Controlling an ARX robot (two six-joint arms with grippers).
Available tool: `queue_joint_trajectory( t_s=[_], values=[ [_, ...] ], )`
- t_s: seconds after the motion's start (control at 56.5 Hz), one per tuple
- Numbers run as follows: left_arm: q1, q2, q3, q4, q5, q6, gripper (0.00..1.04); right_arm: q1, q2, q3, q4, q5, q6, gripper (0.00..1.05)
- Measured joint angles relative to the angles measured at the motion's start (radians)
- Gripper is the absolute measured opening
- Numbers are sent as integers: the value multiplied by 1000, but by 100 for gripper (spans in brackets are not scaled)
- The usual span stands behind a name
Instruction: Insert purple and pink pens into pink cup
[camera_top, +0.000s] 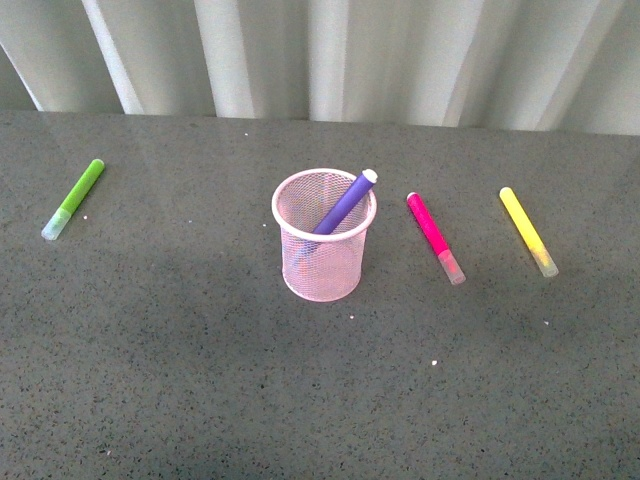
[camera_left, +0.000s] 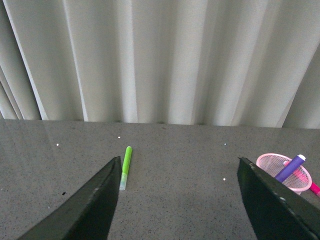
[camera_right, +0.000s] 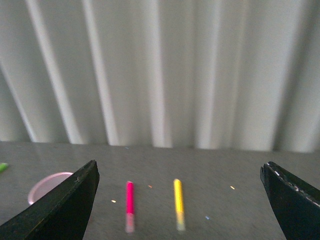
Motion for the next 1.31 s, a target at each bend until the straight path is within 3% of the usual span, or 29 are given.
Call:
queue_joint_trajectory(
  t_s=[0.124,0.23,0.354,0.442,0.566,0.69,0.902,1.309],
  values=[
    [0,0,0,0,0,0,99,-31,229,102,267,-56,45,98],
    [0,0,0,0,0,2,98,-9,497,262,513,5,43,98],
    [0,0,0,0,0,2,98,47,850,487,634,137,-10,98],
    [0,0,0,0,0,2,98,86,1154,685,559,253,-72,98],
    [0,0,0,0,0,2,98,145,1596,958,322,386,-136,98],
    [0,0,0,0,0,2,98,201,1857,1111,107,383,-175,98],
    [0,0,0,0,0,2,98,282,2050,1220,-78,356,-148,98],
    [0,0,0,0,0,2,98,334,2224,1341,-175,322,26,98]
  ],
)
